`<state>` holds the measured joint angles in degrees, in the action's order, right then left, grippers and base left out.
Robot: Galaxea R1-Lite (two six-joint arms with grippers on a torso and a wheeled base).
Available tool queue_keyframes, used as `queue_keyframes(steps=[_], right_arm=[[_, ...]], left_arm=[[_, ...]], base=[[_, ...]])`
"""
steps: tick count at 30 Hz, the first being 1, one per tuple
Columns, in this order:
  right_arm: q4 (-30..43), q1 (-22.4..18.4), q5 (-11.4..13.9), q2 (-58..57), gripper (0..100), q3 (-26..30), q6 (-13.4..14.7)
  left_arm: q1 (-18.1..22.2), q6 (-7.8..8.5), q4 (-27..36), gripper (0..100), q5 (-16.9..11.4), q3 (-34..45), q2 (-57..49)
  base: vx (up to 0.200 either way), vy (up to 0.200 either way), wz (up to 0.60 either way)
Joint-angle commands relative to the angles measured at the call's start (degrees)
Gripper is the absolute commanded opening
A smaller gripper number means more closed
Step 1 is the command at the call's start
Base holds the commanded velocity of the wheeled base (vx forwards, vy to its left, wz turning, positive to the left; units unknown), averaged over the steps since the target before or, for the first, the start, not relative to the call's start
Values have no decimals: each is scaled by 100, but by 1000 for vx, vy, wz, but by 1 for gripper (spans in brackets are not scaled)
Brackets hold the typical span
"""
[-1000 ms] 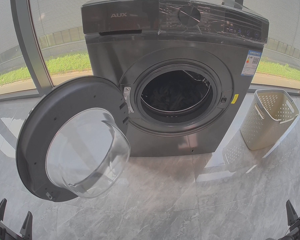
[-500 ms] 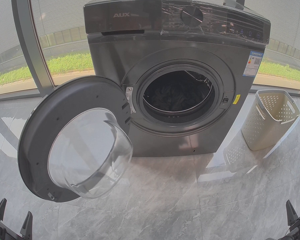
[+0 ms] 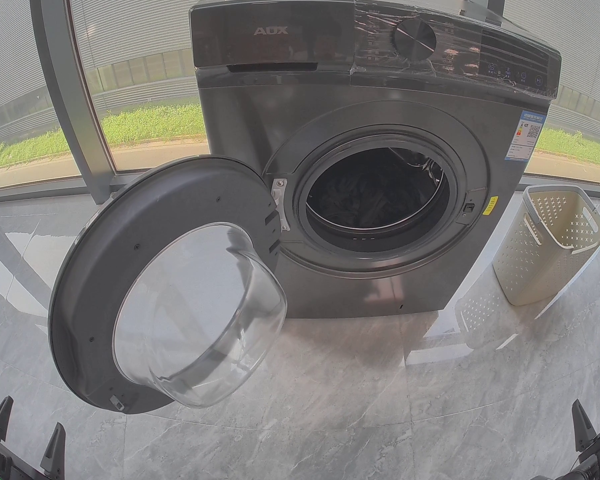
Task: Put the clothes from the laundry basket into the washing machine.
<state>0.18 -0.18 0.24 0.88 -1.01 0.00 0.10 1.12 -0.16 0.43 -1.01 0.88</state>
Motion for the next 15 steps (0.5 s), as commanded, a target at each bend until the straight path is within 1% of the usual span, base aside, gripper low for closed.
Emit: queue_keyframes(steps=[1,3,5,7,8,9,11,13,15], right_arm=[[-1,1,2,-88,100,101,0],[-1,1,2,-88,100,101,0],[-1,1,2,-88,100,101,0],[-1,1,2,-88,100,101,0],[-1,1,2,-88,100,101,0],[-1,1,2,-88,100,101,0],[-1,1,2,-88,100,101,0],[-1,1,2,-88,100,101,0],[-1,1,2,-88,100,101,0]], left_arm=[[8,11,-2,100,1,101,-79],[8,46,-2,100,-8,101,-79],[8,2,-28,100,1,92,-79],[8,-130,-301,100,80,-303,-61],[25,-253,-397,100,98,-725,35],[-1,-262,-406,100,107,-1015,132],[-36,-191,-125,100,80,-1226,431],[-45,-68,95,100,54,-1305,756],[-62,-51,95,100,28,-1314,1239]], base=[[0,0,0],[0,0,0],[0,0,0],[0,0,0],[0,0,0],[0,0,0],[0,0,0],[0,0,0],[0,0,0]])
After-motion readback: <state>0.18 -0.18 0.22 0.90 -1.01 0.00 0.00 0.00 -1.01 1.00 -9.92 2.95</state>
